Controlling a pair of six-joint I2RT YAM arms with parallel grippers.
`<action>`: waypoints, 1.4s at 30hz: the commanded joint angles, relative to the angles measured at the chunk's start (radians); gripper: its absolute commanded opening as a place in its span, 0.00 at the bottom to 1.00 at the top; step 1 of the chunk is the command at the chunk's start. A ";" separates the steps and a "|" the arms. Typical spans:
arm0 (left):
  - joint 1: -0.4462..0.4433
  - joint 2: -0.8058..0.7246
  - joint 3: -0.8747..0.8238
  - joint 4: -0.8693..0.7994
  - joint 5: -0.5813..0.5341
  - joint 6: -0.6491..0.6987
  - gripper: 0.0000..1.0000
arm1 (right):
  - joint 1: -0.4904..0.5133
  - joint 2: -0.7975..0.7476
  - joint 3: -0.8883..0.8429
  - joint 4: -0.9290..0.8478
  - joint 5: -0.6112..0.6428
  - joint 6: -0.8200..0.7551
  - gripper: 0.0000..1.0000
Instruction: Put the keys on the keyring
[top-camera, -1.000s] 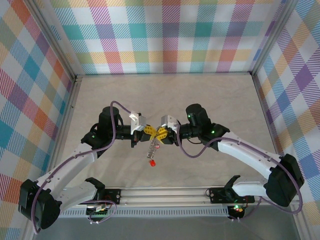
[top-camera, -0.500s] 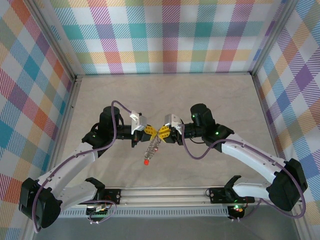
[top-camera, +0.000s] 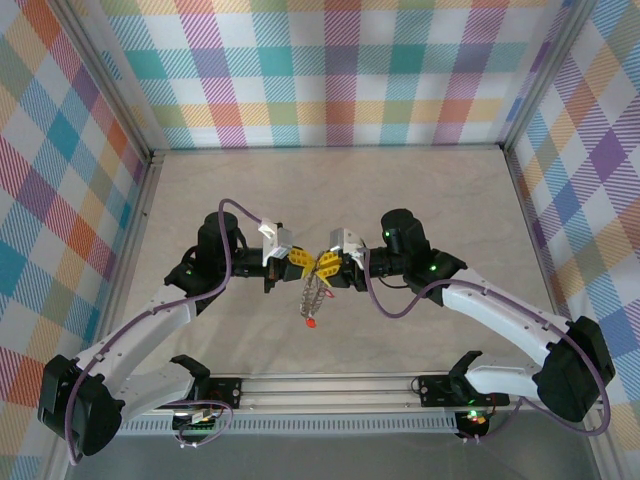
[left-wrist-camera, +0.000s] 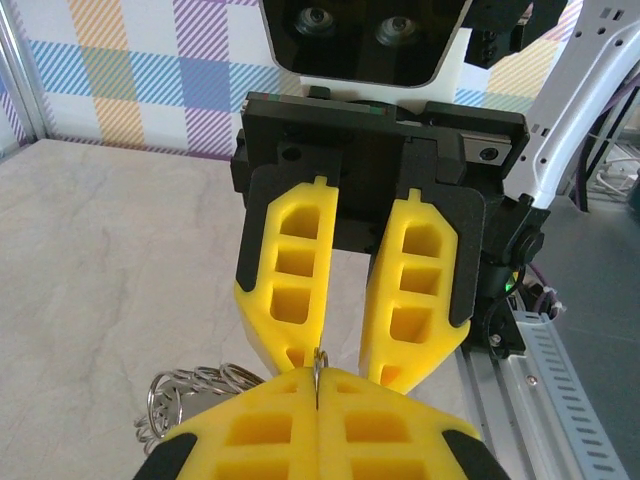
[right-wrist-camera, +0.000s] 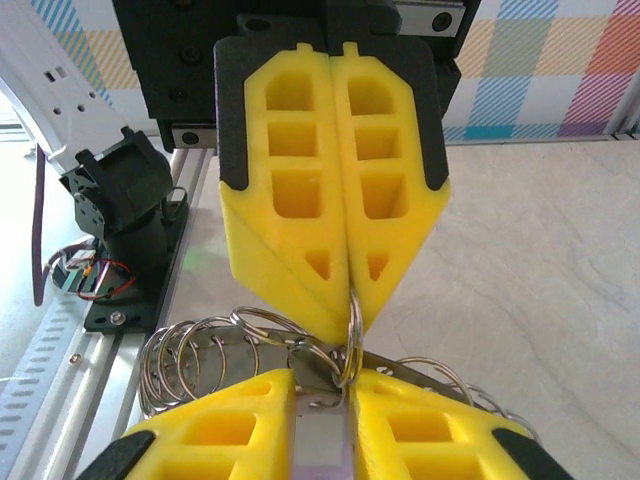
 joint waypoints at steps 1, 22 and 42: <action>-0.008 -0.011 -0.004 0.085 0.019 -0.022 0.00 | 0.000 0.009 0.004 0.047 -0.064 0.018 0.21; -0.020 0.013 0.038 -0.079 -0.039 0.039 0.10 | -0.001 0.025 0.055 -0.087 -0.038 -0.055 0.00; -0.026 0.182 0.268 -0.481 0.093 0.293 0.17 | 0.001 0.096 0.295 -0.528 -0.019 -0.276 0.00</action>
